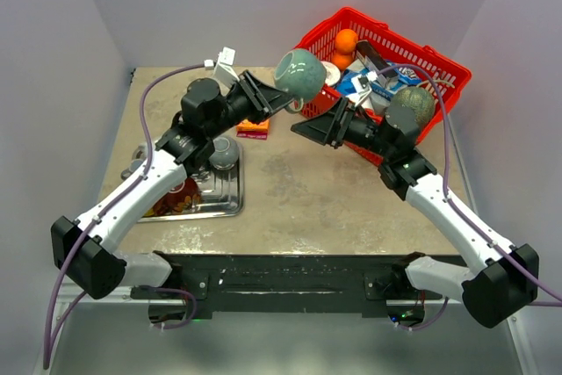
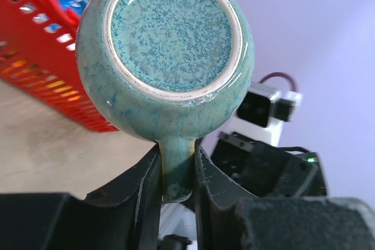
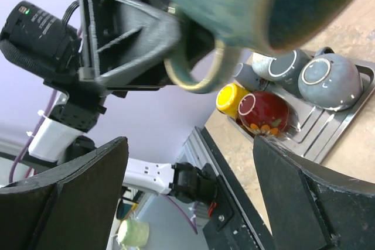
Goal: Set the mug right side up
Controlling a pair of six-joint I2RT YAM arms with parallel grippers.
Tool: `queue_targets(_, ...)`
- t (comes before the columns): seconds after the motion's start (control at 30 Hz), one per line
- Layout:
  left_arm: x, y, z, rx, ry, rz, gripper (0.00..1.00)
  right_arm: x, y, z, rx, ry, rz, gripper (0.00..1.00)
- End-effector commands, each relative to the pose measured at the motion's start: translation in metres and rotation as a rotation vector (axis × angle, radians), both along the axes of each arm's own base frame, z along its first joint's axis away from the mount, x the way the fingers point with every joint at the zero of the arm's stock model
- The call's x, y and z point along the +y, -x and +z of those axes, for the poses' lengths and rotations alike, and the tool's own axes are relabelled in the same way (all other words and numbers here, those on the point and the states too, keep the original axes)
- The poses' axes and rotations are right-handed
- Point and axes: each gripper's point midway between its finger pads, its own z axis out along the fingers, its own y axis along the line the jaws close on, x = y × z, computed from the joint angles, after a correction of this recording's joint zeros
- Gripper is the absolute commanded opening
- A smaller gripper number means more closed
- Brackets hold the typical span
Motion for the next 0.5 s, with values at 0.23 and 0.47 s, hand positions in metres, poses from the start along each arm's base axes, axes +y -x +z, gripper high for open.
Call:
queue_targets(0.23,0.014,0.059,0.156,-0.408,0.471,-0.164,0.00,-0.014,-0.003,0.096,-0.158,-0.279,-0.100,0.80)
queue_targets(0.47,0.021,0.068,0.158,-0.458,0.485,-0.162,0.00,-0.016,0.003,0.125,-0.212,-0.343,-0.082,0.78)
